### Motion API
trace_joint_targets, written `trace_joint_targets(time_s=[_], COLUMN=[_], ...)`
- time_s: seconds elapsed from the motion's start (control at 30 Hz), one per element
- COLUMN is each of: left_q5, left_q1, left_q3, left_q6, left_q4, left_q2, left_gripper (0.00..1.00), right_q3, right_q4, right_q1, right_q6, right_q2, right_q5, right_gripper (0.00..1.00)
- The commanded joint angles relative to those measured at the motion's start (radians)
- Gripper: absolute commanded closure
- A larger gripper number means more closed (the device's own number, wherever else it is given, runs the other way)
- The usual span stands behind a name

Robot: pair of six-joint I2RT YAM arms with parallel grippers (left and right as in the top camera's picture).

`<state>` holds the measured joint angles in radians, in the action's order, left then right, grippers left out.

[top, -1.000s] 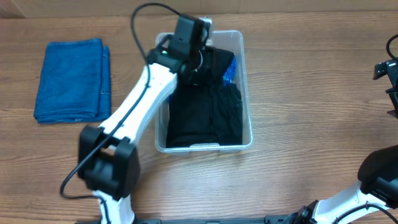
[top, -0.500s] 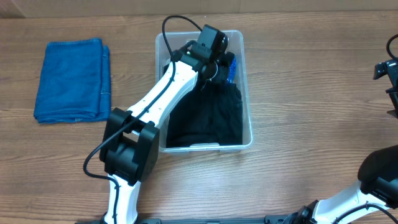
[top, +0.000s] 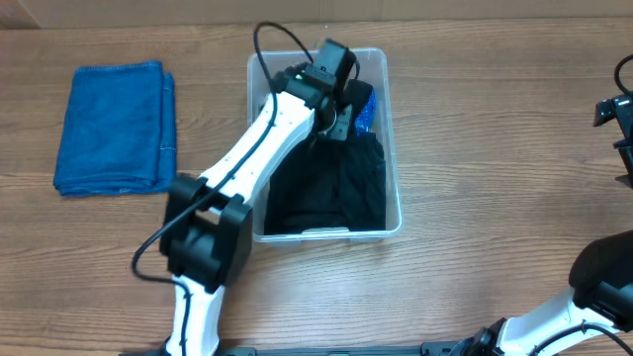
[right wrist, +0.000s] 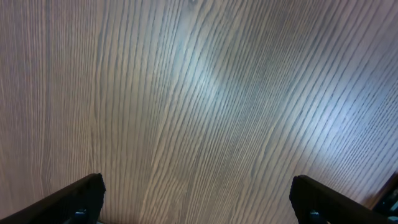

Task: Pack container
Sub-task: 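Push and flatten the black cloths inside the container with the left gripper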

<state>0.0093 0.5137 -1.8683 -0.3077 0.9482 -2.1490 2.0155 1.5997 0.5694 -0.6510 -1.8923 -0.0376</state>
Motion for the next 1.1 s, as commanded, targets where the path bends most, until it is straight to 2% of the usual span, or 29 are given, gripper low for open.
trace_joint_targets(time_s=[0.0, 0.13, 0.4, 0.6, 0.9, 1.07], left_q5=[0.014, 0.043, 0.029, -0.041, -0.043, -0.043], left_q1=[0.004, 0.004, -0.002, -0.002, -0.003, -0.003], left_q3=[-0.012, -0.021, -0.294, -0.292, -0.292, -0.294], left_q6=[-0.033, -0.032, -0.002, -0.003, -0.008, -0.01], left_q4=[0.024, 0.007, 0.03, -0.029, 0.006, 0.016], left_q2=[-0.079, -0.079, 0.026, -0.031, -0.21, -0.227], left_gripper=[0.96, 0.96, 0.96, 0.96, 0.96, 0.96], right_q3=[0.0, 0.0, 0.0, 0.0, 0.0, 0.0], right_q4=[-0.002, -0.002, -0.002, -0.002, -0.002, -0.002], right_q1=[0.002, 0.002, 0.002, 0.002, 0.002, 0.002], right_q6=[-0.005, -0.005, -0.005, -0.005, -0.005, -0.005], right_q2=[0.018, 0.018, 0.018, 0.018, 0.018, 0.018], right_q5=[-0.002, -0.002, -0.002, -0.002, -0.002, -0.002], right_gripper=[0.0, 0.0, 0.0, 0.0, 0.0, 0.0])
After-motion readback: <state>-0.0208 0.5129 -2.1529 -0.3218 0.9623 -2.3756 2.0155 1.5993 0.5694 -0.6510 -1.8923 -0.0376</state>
